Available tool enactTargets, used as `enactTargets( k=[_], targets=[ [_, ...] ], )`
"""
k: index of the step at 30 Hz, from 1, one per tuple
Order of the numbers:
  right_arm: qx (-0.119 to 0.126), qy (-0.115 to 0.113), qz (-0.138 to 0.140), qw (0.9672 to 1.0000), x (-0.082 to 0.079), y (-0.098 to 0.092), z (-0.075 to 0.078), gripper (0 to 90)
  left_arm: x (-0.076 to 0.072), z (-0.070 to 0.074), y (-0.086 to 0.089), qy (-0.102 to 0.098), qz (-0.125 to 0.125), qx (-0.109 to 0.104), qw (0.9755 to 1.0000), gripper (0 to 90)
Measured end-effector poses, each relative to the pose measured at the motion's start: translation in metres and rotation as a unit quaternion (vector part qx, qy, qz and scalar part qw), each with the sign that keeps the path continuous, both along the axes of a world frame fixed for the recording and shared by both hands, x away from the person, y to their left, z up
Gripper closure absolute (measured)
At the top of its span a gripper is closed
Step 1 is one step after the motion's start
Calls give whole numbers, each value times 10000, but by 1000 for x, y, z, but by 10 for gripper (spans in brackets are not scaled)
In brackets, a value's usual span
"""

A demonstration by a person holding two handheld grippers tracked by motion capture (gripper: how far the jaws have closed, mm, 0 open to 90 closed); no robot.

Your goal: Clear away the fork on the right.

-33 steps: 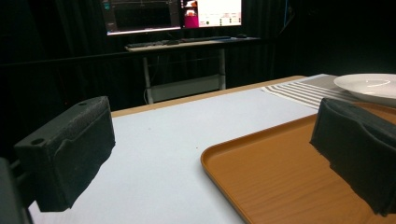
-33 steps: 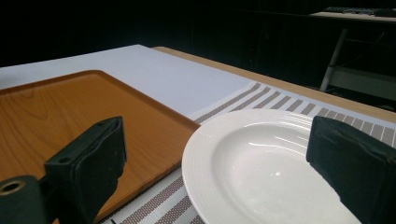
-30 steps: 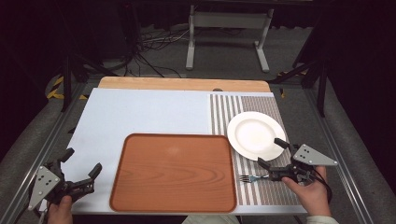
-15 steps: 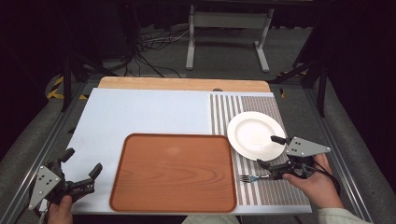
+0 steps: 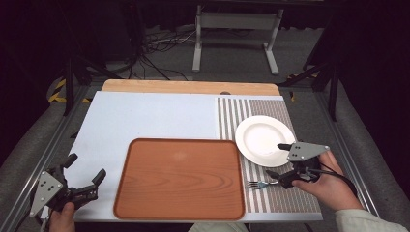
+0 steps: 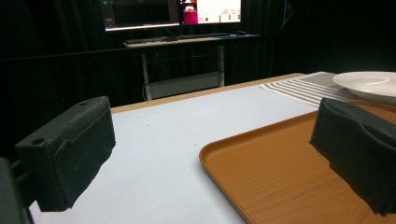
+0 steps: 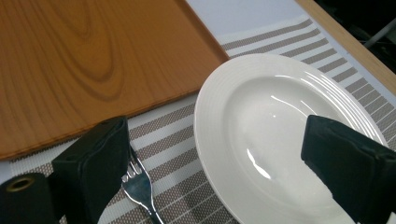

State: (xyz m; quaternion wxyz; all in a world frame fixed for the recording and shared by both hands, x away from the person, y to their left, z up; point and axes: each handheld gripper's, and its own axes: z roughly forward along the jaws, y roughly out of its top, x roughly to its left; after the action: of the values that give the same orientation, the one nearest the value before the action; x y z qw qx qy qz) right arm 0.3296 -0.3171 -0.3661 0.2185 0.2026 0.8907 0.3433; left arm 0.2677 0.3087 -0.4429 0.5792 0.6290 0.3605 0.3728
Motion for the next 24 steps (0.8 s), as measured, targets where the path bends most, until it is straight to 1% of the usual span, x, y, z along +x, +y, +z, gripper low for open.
enactTargets(
  k=[4, 8, 11, 12, 13, 18, 22, 24],
  targets=[
    [-207, 123, 89, 9997, 1, 2, 1, 93, 0, 0, 0, -8, -4, 1, 10000, 7],
    [-453, 261, 163, 9985, 2, 4, 2, 95, 0, 0, 0, 7, -14, 4, 10000, 7],
    [-674, 404, 282, 9965, 3, 7, 2, 99, 0, 0, 0, 4, -30, 5, 10000, 8],
    [-741, 438, 281, 9959, 4, 7, 3, 99, 0, 0, 0, 7, -28, 9, 10000, 8],
    [-794, 478, 344, 9951, 5, 8, 2, 99, 0, 0, 0, 2, -30, 8, 10000, 8],
    [-1019, 624, 410, 9920, 6, 11, 0, 99, 0, 0, 0, 10, -32, 11, 10000, 9],
    [-1255, 769, 493, 9879, 8, 14, -2, 100, 0, 0, 0, 4, -37, 8, 10000, 9],
    [-1332, 806, 521, 9864, 9, 15, -3, 100, 0, 0, 0, 3, -38, 9, 10000, 9]
  ],
)
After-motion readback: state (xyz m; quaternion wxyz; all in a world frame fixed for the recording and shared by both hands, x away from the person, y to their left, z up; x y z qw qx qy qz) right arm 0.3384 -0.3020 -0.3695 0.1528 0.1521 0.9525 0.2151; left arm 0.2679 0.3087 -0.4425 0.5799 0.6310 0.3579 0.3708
